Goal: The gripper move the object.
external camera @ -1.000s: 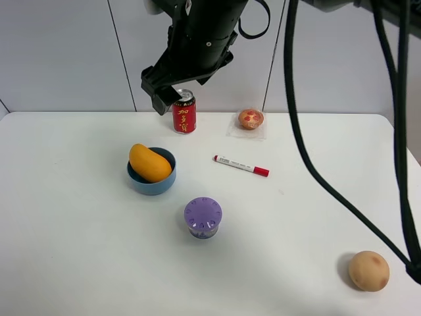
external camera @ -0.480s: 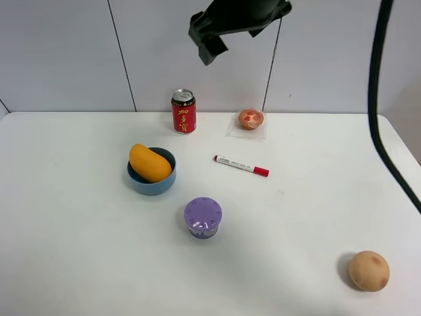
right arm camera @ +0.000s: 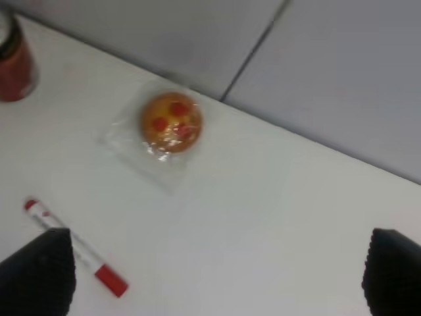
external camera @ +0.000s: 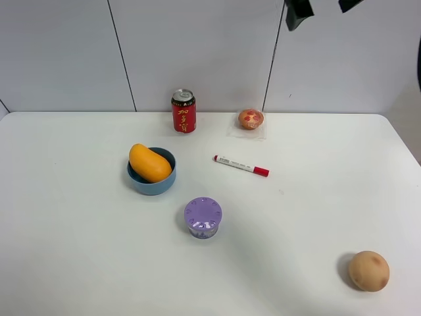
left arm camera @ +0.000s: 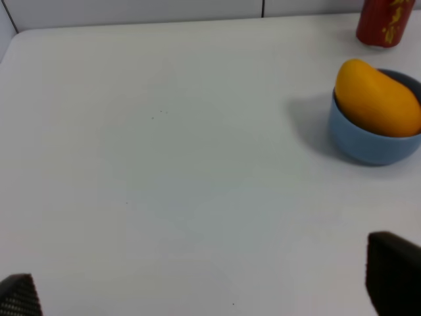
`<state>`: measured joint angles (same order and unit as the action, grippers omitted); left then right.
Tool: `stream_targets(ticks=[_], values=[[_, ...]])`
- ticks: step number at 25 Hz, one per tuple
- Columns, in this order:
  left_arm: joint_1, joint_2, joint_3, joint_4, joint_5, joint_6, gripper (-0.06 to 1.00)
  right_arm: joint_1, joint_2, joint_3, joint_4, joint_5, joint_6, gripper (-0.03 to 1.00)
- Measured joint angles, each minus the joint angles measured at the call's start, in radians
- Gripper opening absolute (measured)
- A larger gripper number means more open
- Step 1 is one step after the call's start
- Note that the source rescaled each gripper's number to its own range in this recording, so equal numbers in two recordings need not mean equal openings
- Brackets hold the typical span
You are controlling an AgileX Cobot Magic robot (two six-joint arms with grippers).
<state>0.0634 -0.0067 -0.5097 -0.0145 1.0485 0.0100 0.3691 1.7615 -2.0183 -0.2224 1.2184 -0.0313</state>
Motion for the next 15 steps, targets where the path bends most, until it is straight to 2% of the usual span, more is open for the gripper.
stream_targets(ticks=[8, 15], values=[[0.0, 0.0, 0.0, 0.0, 0.0, 0.0, 1.0, -0.168, -0.07, 0.037, -0.018, -0.002, 0.019, 0.63], [0.0, 0.0, 0.0, 0.0, 0.0, 0.0, 1.0, -0.346, -0.211, 0.263, -0.018, -0.002, 0.02, 0.63]])
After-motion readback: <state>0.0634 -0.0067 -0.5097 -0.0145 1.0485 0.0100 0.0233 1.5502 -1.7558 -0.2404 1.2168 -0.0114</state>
